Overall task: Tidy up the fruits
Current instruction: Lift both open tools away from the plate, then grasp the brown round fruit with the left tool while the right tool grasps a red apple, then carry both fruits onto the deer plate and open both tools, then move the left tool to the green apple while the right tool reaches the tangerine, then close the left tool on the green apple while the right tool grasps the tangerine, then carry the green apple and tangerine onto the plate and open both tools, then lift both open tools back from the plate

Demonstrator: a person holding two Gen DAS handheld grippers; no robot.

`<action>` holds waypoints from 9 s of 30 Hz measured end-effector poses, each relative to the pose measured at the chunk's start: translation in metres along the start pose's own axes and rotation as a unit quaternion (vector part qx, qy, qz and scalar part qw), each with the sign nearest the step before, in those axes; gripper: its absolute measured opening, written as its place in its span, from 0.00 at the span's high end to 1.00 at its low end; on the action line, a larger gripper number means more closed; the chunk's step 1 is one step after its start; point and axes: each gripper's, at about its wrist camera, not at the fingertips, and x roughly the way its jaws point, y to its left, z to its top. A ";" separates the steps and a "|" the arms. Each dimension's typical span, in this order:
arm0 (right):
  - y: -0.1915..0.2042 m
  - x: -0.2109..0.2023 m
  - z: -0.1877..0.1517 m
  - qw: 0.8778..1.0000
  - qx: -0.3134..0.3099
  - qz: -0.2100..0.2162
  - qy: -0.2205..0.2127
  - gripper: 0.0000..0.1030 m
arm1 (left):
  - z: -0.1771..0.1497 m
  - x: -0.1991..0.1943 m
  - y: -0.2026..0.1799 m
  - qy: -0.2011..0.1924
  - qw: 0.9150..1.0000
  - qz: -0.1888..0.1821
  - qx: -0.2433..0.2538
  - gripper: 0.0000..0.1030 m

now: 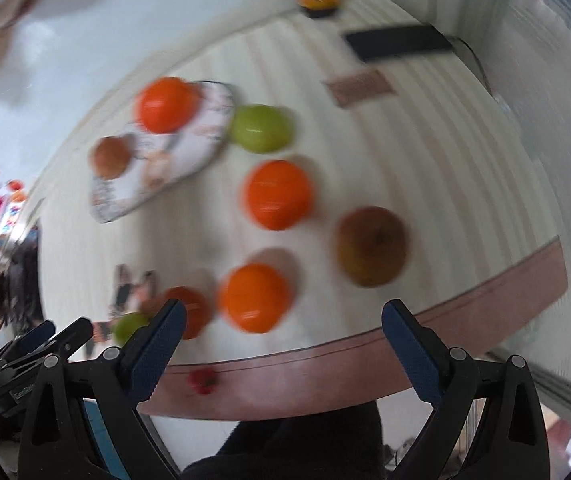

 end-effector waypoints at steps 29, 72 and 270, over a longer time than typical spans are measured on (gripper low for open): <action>-0.043 0.090 0.023 0.996 0.016 0.004 0.089 0.33 | 0.009 0.088 -0.038 0.106 0.991 -0.079 -0.002 0.47; 0.162 0.143 0.160 0.985 -0.159 -0.033 0.058 0.33 | 0.176 0.076 0.096 0.055 0.994 0.017 -0.094 0.48; 0.140 -0.109 0.017 0.978 -0.166 0.058 -0.113 0.07 | 0.009 -0.139 0.049 -0.152 0.986 -0.018 -0.059 0.14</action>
